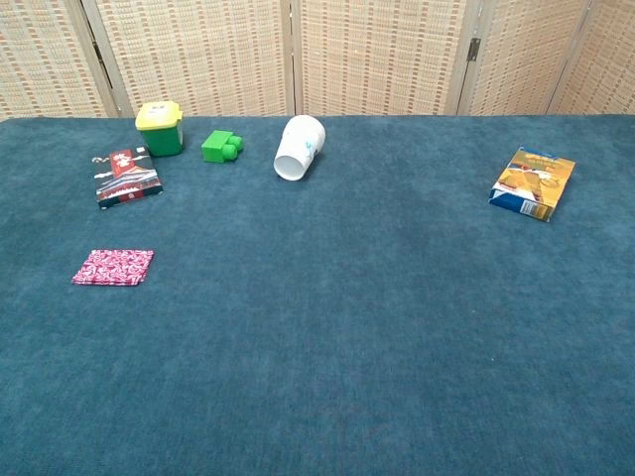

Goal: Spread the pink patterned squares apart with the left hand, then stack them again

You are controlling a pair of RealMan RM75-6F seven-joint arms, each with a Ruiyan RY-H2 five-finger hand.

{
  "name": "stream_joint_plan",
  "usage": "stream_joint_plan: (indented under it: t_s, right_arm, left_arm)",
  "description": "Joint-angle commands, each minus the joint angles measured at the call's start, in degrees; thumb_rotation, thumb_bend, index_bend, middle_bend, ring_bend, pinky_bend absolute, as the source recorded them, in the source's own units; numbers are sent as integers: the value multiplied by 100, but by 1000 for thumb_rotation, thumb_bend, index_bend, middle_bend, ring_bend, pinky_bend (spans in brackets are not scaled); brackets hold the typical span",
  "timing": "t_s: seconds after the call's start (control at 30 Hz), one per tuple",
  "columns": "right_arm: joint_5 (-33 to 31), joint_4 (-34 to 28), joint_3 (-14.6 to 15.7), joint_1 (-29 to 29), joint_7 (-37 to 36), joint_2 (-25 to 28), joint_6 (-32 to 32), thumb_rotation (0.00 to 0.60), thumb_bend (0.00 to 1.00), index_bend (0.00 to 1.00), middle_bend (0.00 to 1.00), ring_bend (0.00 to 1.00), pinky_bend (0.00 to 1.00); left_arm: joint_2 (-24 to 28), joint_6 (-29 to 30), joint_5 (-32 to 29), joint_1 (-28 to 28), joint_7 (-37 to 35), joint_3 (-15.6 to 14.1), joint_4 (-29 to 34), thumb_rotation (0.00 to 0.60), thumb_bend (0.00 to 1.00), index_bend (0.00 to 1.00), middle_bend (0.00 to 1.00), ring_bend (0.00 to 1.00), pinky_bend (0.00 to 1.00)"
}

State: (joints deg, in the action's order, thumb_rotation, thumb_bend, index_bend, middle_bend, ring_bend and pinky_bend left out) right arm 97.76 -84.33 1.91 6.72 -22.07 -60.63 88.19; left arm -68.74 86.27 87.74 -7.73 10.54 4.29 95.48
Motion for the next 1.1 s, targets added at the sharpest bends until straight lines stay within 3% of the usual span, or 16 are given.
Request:
stream_joint_plan:
  t_s: [0.03,0.17,0.3,0.4,0.6,0.8,1.1]
  right_arm:
    - [9,-12,3,22,5,4,-30,600,277,97,172,117,165]
    - [41,-56,8,44,42,11,-42,600,276,97,172,117,165]
    - [33,-95,14,39,80,30,-41,600,276,97,172,117,165]
    - [19,-114,25,34,85,41,-54,600,277,97,172,117,165]
    - [-4,-165,30,13,78,83,-35,600,277,111,188,117,165]
    - [-25,-178,22,14,54,108,-40,600,277,111,188,117,165]
    - [-86,-112,20,6,-22,90,-73,600,276,111,188,117,164]
  left_arm:
    - [-52,-182,157,-197,-209,29,-192,600,358,362,542,543,793]
    - [-102,-540,248,-515,-366,87,-405,600,422,366,729,703,920]
    - [-127,-1091,393,-933,-650,66,-610,600,527,367,900,845,986]
    - [-98,-1597,395,-1243,-781,29,-630,600,581,358,967,919,1000]
    - [-76,-2502,231,-1750,-823,-26,-632,600,625,297,999,968,1000]
    - [-157,-3371,-323,-2155,-629,-10,-636,600,625,241,1000,973,1000]
    - [-359,-3991,-1133,-2460,-143,-2,-799,600,625,230,1000,977,1000]
